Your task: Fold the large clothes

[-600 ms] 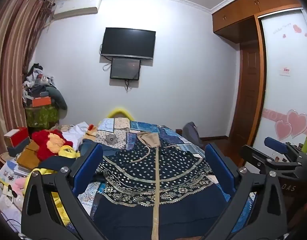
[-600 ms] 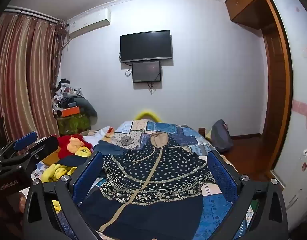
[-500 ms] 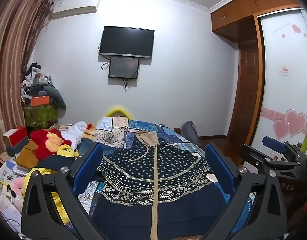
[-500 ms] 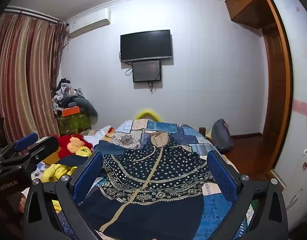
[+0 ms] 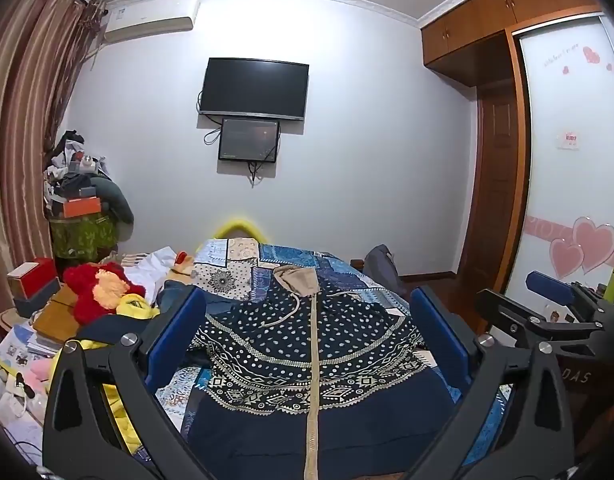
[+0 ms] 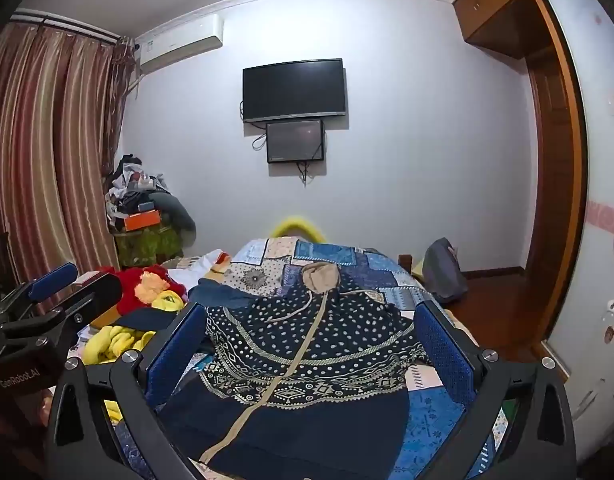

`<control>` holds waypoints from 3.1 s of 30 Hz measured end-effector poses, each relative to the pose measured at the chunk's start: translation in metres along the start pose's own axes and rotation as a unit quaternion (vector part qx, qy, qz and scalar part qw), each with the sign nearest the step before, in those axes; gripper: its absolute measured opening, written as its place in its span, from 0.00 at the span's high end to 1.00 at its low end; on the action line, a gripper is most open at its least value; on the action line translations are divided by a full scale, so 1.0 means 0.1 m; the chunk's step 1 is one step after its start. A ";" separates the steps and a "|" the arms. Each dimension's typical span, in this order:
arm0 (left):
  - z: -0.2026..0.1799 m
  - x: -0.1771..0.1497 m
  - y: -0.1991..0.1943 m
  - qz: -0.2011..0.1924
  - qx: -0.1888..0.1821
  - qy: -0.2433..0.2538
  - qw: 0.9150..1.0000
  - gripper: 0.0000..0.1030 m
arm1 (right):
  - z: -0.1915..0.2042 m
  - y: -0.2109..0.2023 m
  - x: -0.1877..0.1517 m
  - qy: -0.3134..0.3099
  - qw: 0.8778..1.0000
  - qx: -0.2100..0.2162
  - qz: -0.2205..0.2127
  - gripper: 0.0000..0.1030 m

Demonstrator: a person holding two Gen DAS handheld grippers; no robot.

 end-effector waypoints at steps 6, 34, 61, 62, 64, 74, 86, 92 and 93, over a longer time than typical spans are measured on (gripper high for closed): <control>0.01 -0.04 0.04 0.001 -0.001 0.002 1.000 0.00 | 0.00 0.03 -0.01 0.000 1.000 -0.001 0.000 0.00; 0.02 -0.08 0.12 0.010 0.005 0.007 1.000 0.00 | -0.05 -0.01 0.11 -0.002 1.000 -0.006 -0.003 0.00; 0.02 -0.12 0.15 0.013 0.011 0.017 1.000 0.00 | -0.06 0.08 0.01 0.002 1.000 -0.010 0.006 0.00; 0.03 -0.12 0.16 0.014 0.013 0.018 1.000 0.00 | -0.06 0.09 0.00 0.002 1.000 -0.010 0.007 0.00; 0.04 -0.14 0.18 0.015 0.016 0.018 1.000 0.00 | -0.04 0.10 -0.01 0.001 1.000 -0.009 0.009 0.00; 0.35 -0.39 0.63 0.061 0.032 0.002 0.998 0.00 | 0.01 0.42 -0.11 -0.004 0.999 -0.007 0.040 0.00; 1.26 -0.90 1.68 0.141 0.109 -0.018 0.984 0.00 | 0.05 1.62 -0.48 -0.011 0.993 0.004 0.118 0.00; 2.07 -1.40 2.21 0.205 0.167 -0.017 0.964 0.00 | 0.08 2.52 -0.91 -0.043 0.983 0.016 0.178 0.00; 2.17 -1.46 2.24 0.211 0.173 -0.019 0.962 0.00 | 0.10 2.69 -1.02 -0.062 0.980 0.018 0.188 0.00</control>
Point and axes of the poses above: each gripper's, at about its wrist camera, not at the fingertips, and y roughly the way its jaws point, z to its left, x to its top, the point moved 4 cm from there along y, roughly the way its jaws point, and after that the axes turned 10 degrees about -z, right-handed, at the moved point
